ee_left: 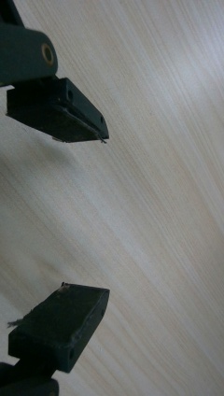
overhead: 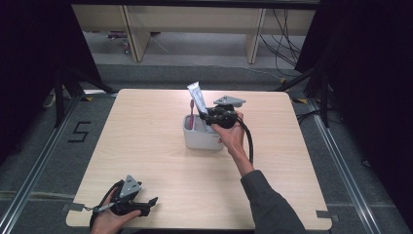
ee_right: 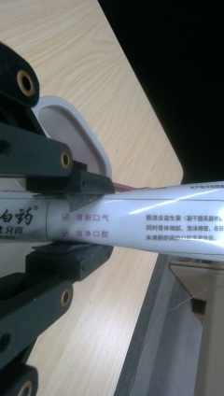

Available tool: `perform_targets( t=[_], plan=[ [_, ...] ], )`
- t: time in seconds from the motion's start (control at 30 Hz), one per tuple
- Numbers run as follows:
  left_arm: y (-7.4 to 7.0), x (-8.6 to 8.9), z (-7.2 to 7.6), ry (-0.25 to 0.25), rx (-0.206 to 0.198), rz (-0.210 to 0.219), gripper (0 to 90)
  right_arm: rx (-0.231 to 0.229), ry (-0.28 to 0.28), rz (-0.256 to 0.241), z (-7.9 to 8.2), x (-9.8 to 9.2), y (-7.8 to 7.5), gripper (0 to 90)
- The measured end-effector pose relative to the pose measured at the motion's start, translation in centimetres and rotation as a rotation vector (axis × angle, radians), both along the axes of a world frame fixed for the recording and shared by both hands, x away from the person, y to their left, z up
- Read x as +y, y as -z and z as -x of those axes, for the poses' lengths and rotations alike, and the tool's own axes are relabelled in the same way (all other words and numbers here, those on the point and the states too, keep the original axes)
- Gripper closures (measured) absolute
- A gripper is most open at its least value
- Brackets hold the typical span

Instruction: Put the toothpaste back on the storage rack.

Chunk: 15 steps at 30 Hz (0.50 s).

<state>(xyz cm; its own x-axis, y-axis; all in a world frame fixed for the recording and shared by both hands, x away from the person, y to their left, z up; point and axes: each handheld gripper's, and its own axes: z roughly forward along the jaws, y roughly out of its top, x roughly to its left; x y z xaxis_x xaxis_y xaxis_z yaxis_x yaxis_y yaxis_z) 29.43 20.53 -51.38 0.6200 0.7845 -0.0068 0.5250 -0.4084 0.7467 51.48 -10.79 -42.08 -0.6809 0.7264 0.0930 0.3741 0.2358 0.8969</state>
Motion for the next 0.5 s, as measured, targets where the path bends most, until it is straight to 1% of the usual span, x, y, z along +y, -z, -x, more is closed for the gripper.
perform_targets(
  t=[0.03, 0.1, 0.17, 0.2, 0.23, 0.27, 0.3, 0.33, 0.43, 0.47, 0.5],
  plan=[
    [0.0, 0.0, 0.0, 0.0, 0.0, 0.0, 18.8, 0.002, 0.0, 0.004, 0.01, 0.01, 0.0, 69.6],
    [0.01, 0.0, 0.01, 0.0, 0.001, 0.0, 18.8, 0.025, -0.004, 0.002, 0.1, 0.05, 0.01, 69.5],
    [0.03, -0.02, 0.02, -0.001, 0.001, -0.001, 18.8, 0.021, -0.003, -0.001, 0.13, 0.11, 0.15, 69.5],
    [0.03, -0.02, 0.02, -0.001, 0.001, -0.001, 18.8, 0.01, -0.021, 0.009, -0.03, 0.04, 0.2, 69.5],
    [-0.06, 0.15, -0.02, 0.015, 0.007, -0.032, 18.8, 0.027, -0.006, 0.002, 0.08, 0.08, 0.25, 69.5],
    [-0.1, 0.2, -0.03, 0.02, 0.009, -0.039, 18.8, 0.03, 0.002, 0.002, 0.14, 0.13, 0.31, 69.5],
    [0.03, -0.05, 0.03, 0.0, 0.004, -0.001, 18.8, 0.045, -0.007, 0.002, 0.14, 0.15, 0.36, 69.5],
    [0.03, -0.05, 0.03, -0.001, 0.003, 0.0, 18.8, 0.041, 0.001, 0.013, 0.17, 0.11, 0.35, 69.4],
    [0.04, -0.03, 0.02, 0.0, 0.004, -0.001, 18.8, 0.022, -0.01, 0.032, 0.06, 0.17, 0.53, 69.4],
    [0.05, -0.03, 0.02, 0.002, 0.004, -0.003, 18.8, 0.031, -0.017, 0.039, 0.08, 0.18, 0.54, 69.4],
    [-0.07, 0.17, -0.04, 0.017, 0.006, -0.034, 18.8, 0.037, -0.018, 0.045, 0.1, 0.19, 0.55, 69.4]
  ],
)
